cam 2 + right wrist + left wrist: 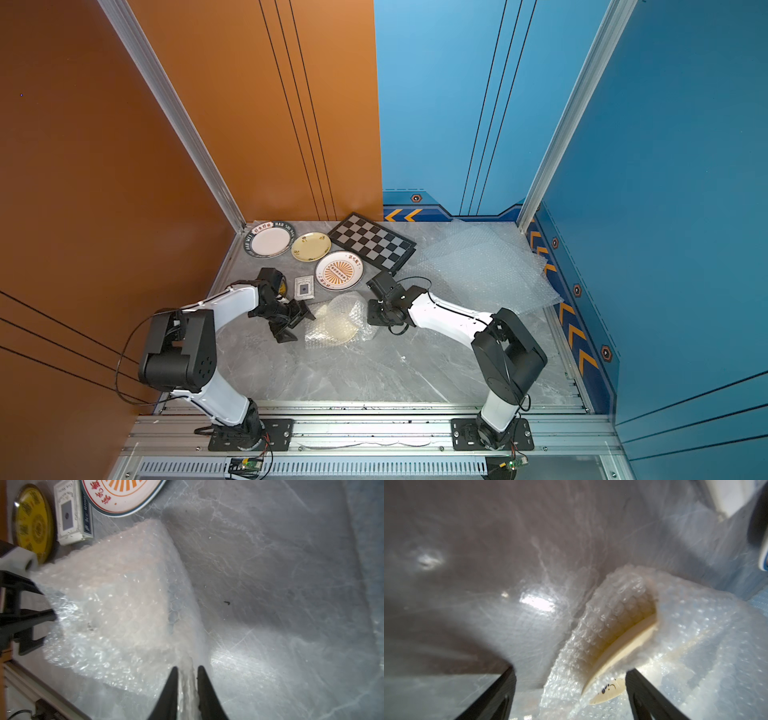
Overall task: Unpack dinner plates from bubble wrap
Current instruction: Unwrap the bubble wrap at the center of the board.
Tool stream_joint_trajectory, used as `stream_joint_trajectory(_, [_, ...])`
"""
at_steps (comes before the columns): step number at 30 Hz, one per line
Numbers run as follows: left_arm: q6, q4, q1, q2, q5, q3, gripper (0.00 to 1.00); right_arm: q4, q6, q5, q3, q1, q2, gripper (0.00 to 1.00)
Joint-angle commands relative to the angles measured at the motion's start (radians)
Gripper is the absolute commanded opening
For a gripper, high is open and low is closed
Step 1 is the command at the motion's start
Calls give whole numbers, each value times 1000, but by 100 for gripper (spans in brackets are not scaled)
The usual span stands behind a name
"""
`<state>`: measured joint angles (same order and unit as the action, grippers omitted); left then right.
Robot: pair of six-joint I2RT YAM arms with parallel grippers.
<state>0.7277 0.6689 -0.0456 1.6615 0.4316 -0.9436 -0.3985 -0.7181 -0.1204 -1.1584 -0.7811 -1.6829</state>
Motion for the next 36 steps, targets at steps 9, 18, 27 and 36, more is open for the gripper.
stream_joint_trajectory(9, [26, -28, -60, 11, -41, 15, 84, -263, 197, -31, -377, -92, -90, 71])
stream_joint_trajectory(18, [21, -28, -68, 20, -40, 23, 84, -605, 315, 150, -859, -165, -431, 83])
stream_joint_trajectory(27, [30, -30, -70, 5, -34, 19, 84, -727, 164, 199, -1011, -206, -504, 78])
stream_joint_trajectory(36, [49, -29, -100, -8, -30, 16, 83, -748, 61, 179, -1123, -192, -610, 67])
